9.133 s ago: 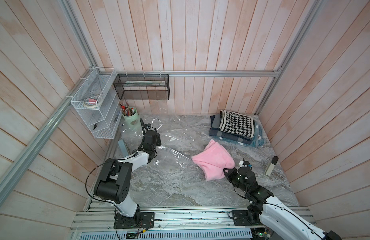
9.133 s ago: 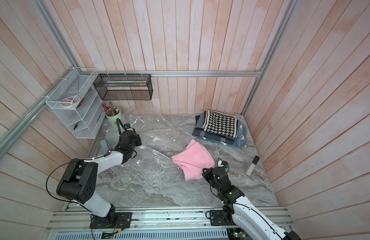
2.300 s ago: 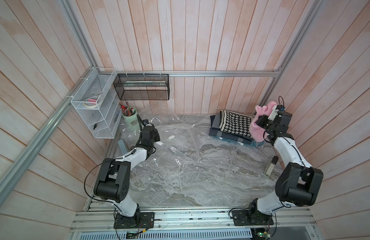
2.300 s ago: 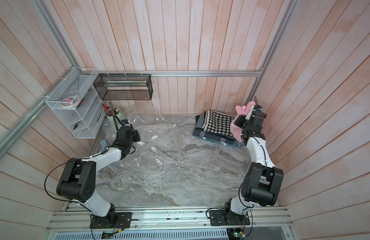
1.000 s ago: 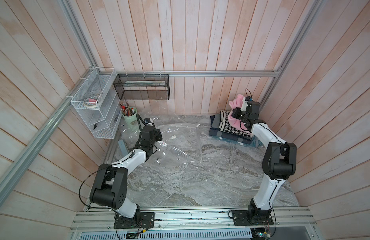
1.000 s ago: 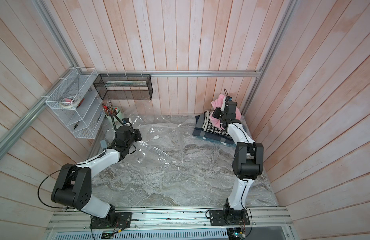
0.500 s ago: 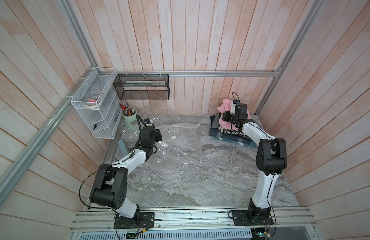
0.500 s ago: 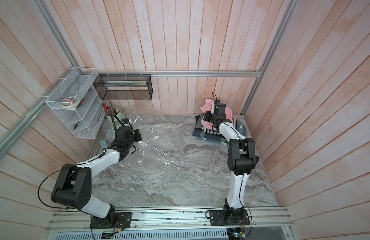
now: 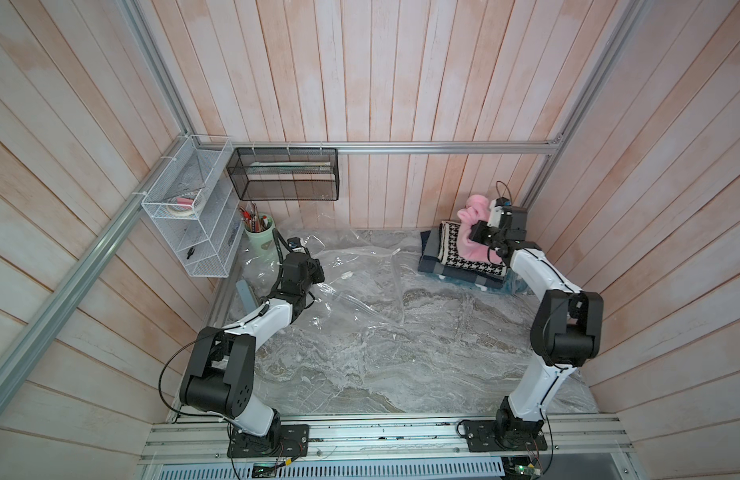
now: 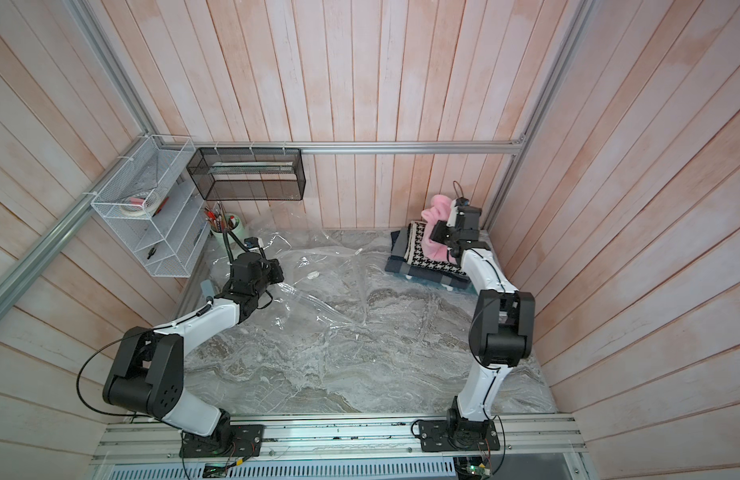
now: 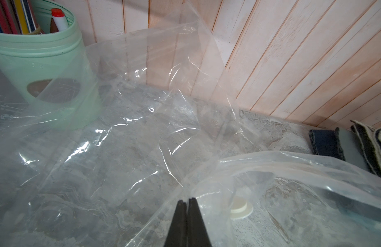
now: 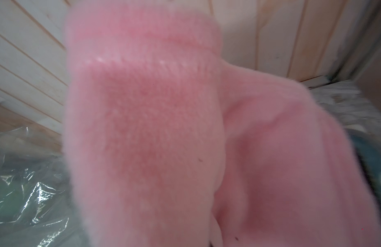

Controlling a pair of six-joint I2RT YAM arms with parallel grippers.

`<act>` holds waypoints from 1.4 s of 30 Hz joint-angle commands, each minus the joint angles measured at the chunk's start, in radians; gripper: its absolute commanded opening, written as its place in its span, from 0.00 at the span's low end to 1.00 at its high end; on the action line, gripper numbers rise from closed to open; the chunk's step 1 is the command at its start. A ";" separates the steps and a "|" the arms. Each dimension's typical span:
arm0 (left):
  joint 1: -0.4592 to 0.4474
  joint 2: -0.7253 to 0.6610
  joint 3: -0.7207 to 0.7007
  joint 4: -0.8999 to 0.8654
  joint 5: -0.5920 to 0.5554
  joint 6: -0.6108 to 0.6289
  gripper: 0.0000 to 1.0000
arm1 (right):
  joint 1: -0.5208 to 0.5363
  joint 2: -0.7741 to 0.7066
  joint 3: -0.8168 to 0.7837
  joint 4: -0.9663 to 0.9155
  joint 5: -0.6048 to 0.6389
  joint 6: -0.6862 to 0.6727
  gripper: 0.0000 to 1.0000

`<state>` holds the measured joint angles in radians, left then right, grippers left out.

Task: Take the blanket out of the vacuum bag
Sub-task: Place the blanket at the corner of the board.

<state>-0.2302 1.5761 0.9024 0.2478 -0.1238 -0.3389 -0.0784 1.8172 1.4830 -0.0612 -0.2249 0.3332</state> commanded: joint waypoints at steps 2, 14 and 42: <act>-0.010 0.045 0.019 0.022 0.025 -0.025 0.00 | -0.121 -0.132 -0.064 -0.042 0.025 -0.051 0.00; -0.047 0.076 0.059 0.007 0.008 -0.024 0.00 | -0.240 -0.163 -0.102 -0.033 -0.049 -0.064 0.00; -0.046 0.024 0.027 -0.004 -0.028 0.008 0.00 | 0.090 0.152 0.164 -0.095 -0.039 -0.023 0.00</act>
<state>-0.2760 1.6318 0.9329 0.2386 -0.1379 -0.3401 -0.0055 1.9369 1.6157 -0.1379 -0.2584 0.2981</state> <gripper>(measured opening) 0.044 0.068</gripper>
